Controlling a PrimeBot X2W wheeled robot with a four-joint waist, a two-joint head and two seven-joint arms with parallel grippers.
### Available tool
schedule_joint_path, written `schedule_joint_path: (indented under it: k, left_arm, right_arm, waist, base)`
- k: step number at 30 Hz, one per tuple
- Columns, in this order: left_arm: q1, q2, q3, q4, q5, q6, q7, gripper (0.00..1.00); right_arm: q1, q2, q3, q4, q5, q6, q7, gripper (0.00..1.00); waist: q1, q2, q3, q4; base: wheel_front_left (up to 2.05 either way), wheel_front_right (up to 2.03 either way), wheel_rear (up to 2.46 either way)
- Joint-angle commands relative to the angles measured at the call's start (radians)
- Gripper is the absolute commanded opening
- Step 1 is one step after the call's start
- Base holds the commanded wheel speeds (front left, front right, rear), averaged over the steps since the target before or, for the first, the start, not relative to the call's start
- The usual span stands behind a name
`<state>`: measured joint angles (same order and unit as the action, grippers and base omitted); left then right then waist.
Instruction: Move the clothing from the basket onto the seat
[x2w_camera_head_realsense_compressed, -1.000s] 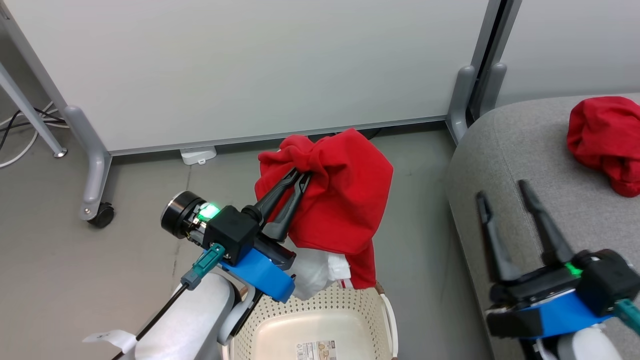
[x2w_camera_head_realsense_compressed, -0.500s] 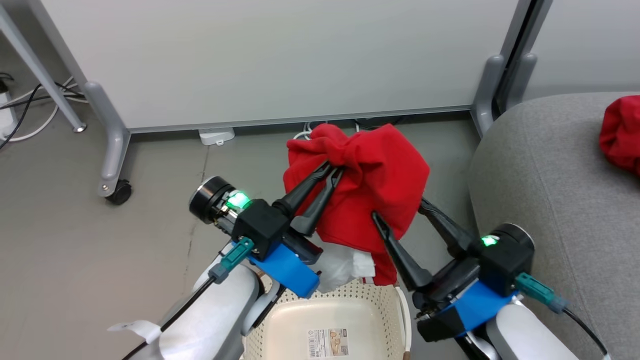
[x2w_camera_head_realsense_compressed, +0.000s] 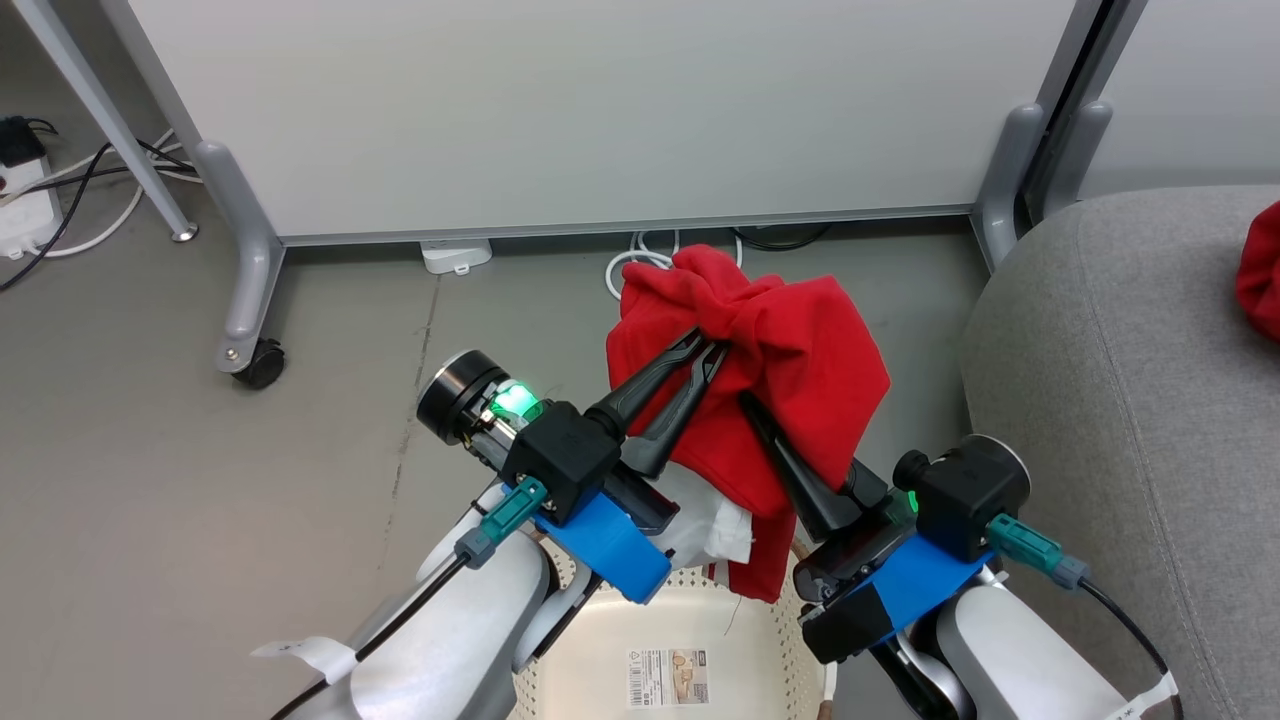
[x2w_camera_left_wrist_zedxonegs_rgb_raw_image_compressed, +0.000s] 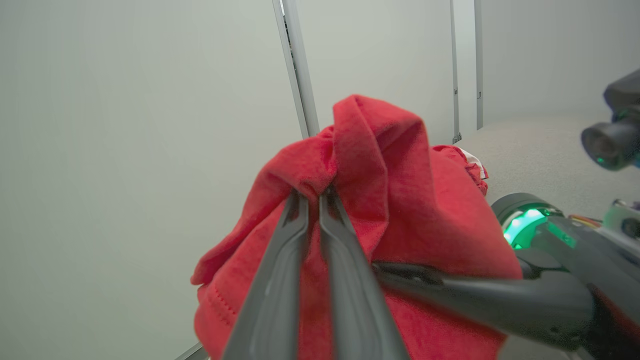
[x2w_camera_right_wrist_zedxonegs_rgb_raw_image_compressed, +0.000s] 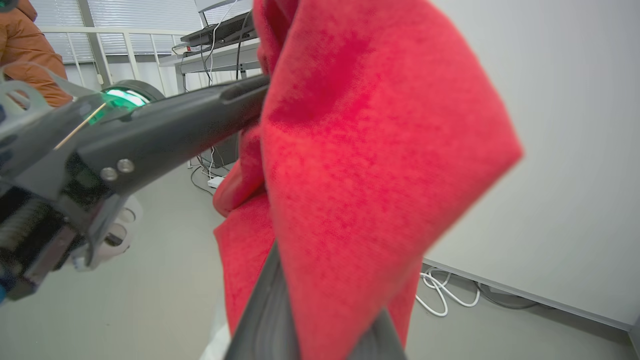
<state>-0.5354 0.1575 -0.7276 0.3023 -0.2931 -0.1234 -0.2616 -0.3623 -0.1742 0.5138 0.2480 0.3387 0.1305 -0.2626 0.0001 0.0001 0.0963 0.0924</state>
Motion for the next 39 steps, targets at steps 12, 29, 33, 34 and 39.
schedule_joint_path:
  k: [12, 29, 33, 34, 39]
  left_arm:
    - [-0.012, 0.003, 0.000, 0.010, 0.008, -0.008, -0.005, 0.00]
    - [0.016, 0.002, 0.020, 0.005, 0.012, -0.007, -0.005, 1.00]
    - [0.026, 0.005, 0.022, 0.003, 0.018, -0.007, -0.005, 1.00]
    - [0.028, 0.005, 0.020, 0.001, 0.019, -0.007, -0.005, 1.00]
    - [0.041, 0.012, 0.008, -0.004, 0.028, -0.007, -0.005, 1.00]
  right_arm:
    - [0.014, -0.002, -0.011, -0.010, -0.002, 0.000, -0.003, 0.00]
    - [0.024, -0.008, -0.055, -0.023, -0.011, 0.000, -0.004, 0.00]
    - [0.036, -0.011, -0.104, -0.031, -0.020, 0.000, -0.004, 0.00]
    - [0.042, -0.015, -0.122, -0.034, -0.025, 0.000, -0.004, 0.00]
    - [0.074, -0.024, -0.215, -0.063, -0.041, 0.000, -0.004, 0.00]
  waist:
    - [-0.0001, -0.0001, 0.004, -0.011]
    - [-0.0001, -0.0001, 0.004, -0.031]
    - [-0.0001, -0.0001, 0.010, -0.061]
    - [-0.0001, -0.0001, 0.013, -0.071]
    - [-0.0001, -0.0001, 0.038, -0.161]
  base:
    - [0.00, 0.00, 0.00]
    - [0.00, 0.00, 0.00]
    - [0.00, 0.00, 0.00]
    - [0.00, 0.00, 0.00]
    - [0.00, 0.00, 0.00]
